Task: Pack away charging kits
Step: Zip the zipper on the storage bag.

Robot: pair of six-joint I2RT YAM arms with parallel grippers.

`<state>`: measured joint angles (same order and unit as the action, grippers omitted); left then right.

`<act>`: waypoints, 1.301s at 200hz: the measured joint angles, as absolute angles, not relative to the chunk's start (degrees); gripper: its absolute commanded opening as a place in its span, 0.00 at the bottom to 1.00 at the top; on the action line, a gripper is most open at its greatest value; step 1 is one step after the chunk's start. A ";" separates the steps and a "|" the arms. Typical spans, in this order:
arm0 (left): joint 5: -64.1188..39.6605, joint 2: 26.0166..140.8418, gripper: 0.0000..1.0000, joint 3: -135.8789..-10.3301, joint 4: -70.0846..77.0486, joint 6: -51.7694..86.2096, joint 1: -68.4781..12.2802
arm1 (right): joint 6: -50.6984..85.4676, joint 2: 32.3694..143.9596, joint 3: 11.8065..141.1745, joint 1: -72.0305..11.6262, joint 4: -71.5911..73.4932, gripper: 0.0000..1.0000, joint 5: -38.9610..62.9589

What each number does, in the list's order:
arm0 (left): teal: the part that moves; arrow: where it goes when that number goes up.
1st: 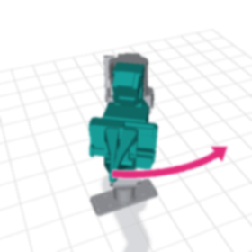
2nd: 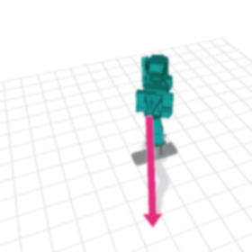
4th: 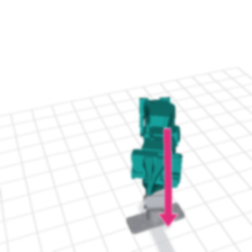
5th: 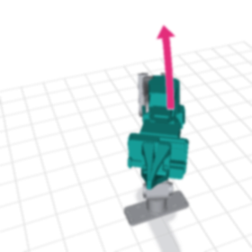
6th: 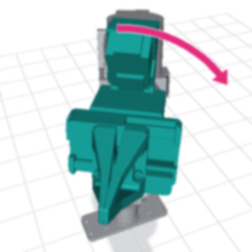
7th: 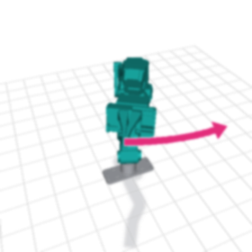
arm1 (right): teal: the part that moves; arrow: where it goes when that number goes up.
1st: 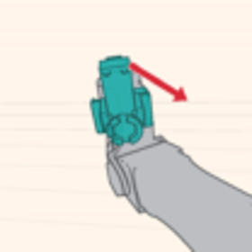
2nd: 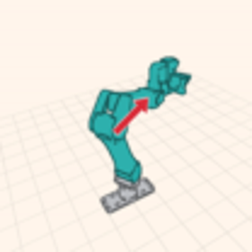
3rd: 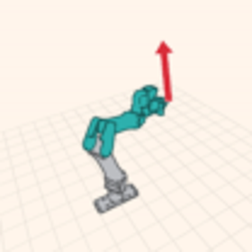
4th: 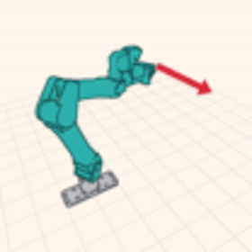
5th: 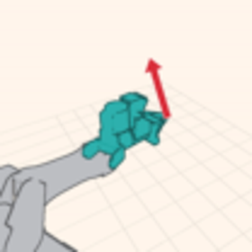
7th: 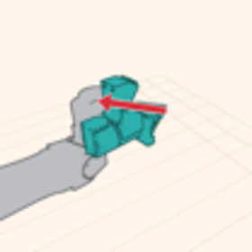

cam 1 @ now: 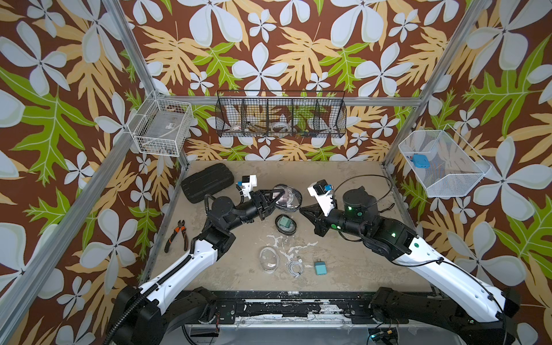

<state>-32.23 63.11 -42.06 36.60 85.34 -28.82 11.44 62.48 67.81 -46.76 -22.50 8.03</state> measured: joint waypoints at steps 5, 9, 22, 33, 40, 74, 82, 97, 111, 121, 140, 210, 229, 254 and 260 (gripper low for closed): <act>-32.36 63.11 0.00 -42.22 36.27 85.25 -28.77 | 11.44 62.59 68.12 -46.78 -22.83 0.00 7.01; -32.51 63.11 0.00 -42.35 36.03 85.12 -28.75 | 11.35 62.72 68.40 -46.78 -23.05 0.00 6.17; -33.39 63.11 0.00 -42.94 34.98 84.42 -28.64 | 10.31 63.22 69.17 -46.78 -23.83 0.00 4.27; -34.35 63.24 0.00 -43.62 34.02 83.59 -28.56 | 9.74 63.81 69.78 -46.81 -24.40 0.00 2.83; -35.20 63.42 0.00 -44.16 33.21 82.85 -28.56 | 9.17 64.12 70.11 -46.81 -24.67 0.00 2.28; -39.81 63.75 0.00 -47.31 25.58 76.20 -28.18 | 6.81 65.89 72.16 -46.81 -25.82 0.00 -0.14; -40.86 63.83 0.00 -47.81 24.14 74.46 -27.77 | 6.04 66.13 72.55 -46.81 -26.04 0.00 -0.23; -42.44 64.01 0.00 -47.94 22.57 71.92 -27.38 | 5.26 66.28 73.10 -46.85 -26.57 0.00 -0.16; -43.70 64.40 0.00 -47.92 21.80 70.02 -27.27 | 4.49 66.43 73.30 -46.85 -27.16 0.00 0.25; -44.64 64.84 0.00 -47.94 21.58 68.73 -27.18 | 4.29 66.67 73.52 -46.85 -27.73 0.00 0.36; -46.57 65.23 0.00 -47.90 20.86 66.81 -27.14 | 4.01 66.76 73.58 -46.78 -28.23 0.00 0.64; -61.63 64.49 0.00 -43.00 18.37 62.70 -27.81 | 2.68 69.25 75.00 -46.13 -17.56 0.00 8.60; -63.13 63.83 0.00 -42.04 19.42 62.81 -27.33 | 2.61 71.16 76.12 -45.04 -17.28 0.00 10.81; -59.88 63.88 0.00 -41.91 23.42 64.64 -26.68 | 2.57 71.09 77.62 -43.66 -20.21 0.23 12.03; -59.16 64.18 0.00 -41.80 25.50 65.12 -26.68 | 2.50 70.74 77.91 -43.20 -20.99 0.22 12.29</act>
